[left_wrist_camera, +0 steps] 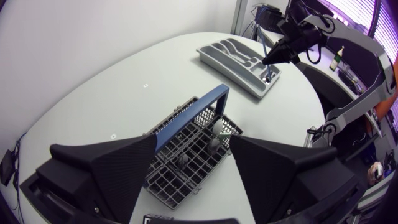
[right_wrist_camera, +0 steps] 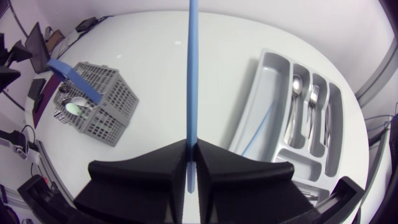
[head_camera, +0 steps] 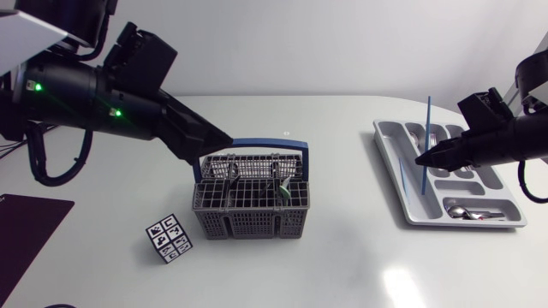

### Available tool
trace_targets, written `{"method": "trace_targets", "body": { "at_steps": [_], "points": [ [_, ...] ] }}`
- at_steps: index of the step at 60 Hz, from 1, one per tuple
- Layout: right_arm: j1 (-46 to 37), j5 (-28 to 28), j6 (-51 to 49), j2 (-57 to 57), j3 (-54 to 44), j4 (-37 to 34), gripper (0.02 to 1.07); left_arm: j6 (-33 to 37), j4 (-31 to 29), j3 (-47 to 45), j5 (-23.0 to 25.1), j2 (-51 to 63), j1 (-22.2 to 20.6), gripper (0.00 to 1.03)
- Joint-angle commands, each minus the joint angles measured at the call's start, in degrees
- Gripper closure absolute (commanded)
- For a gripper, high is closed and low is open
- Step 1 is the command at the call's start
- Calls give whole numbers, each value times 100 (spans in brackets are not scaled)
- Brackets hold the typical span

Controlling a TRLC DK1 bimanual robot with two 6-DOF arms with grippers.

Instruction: Transfer all utensils from the basket to the drawer tray.

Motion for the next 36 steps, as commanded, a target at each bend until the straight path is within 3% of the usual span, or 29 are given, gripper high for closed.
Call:
{"method": "trace_targets", "body": {
  "at_steps": [1, 13, 29, 36],
  "points": [
    [-290, 196, -148, 581, 266, 130, 101, 216, -97, -202, -360, 114, -176, 21],
    [-580, 583, -25, 1776, 653, 508, 101, 268, -159, -387, -1283, 352, -554, 21],
    [-598, 908, 151, 2787, 899, 859, 99, 242, -238, -422, -1898, 730, -906, 21],
    [-598, 1022, 213, 2927, 873, 982, 77, 216, -238, -448, -2144, 809, -1073, 21]
  ]
}}
